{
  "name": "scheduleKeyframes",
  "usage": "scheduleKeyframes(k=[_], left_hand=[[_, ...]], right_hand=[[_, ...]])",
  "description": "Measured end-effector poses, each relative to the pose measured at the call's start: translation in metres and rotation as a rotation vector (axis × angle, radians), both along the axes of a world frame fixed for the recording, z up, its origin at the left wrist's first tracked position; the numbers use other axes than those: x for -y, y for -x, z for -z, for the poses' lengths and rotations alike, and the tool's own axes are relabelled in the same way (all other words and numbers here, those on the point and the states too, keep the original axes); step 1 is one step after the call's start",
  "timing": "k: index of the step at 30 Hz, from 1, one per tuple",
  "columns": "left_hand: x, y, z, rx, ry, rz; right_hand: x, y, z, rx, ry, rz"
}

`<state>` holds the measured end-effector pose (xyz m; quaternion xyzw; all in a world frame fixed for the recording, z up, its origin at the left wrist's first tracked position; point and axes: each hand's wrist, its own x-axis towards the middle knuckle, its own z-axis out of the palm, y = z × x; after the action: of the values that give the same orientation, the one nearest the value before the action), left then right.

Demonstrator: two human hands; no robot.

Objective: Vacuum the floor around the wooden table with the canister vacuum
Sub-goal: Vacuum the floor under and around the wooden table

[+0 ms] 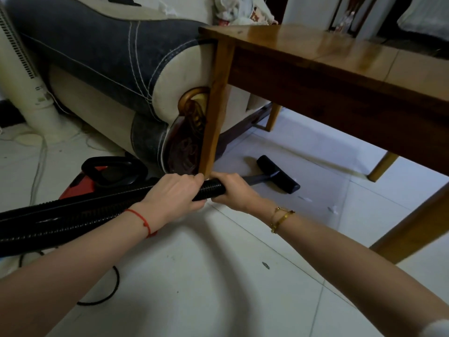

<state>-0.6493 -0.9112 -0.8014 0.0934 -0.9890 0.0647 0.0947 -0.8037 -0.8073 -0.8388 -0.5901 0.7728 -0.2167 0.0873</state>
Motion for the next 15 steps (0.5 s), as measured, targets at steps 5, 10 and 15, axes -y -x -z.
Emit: scheduleKeyframes(k=[5, 10, 15], left_hand=[[-0.012, 0.046, 0.013, -0.023, -0.063, -0.01], [-0.025, 0.097, 0.026, -0.01, -0.068, -0.046], [-0.034, 0.146, 0.041, -0.018, -0.086, -0.063]], right_hand=[[-0.013, 0.044, 0.009, -0.008, -0.007, 0.026], [-0.022, 0.097, 0.023, -0.036, -0.021, 0.033], [-0.029, 0.146, 0.033, -0.056, -0.025, 0.025]])
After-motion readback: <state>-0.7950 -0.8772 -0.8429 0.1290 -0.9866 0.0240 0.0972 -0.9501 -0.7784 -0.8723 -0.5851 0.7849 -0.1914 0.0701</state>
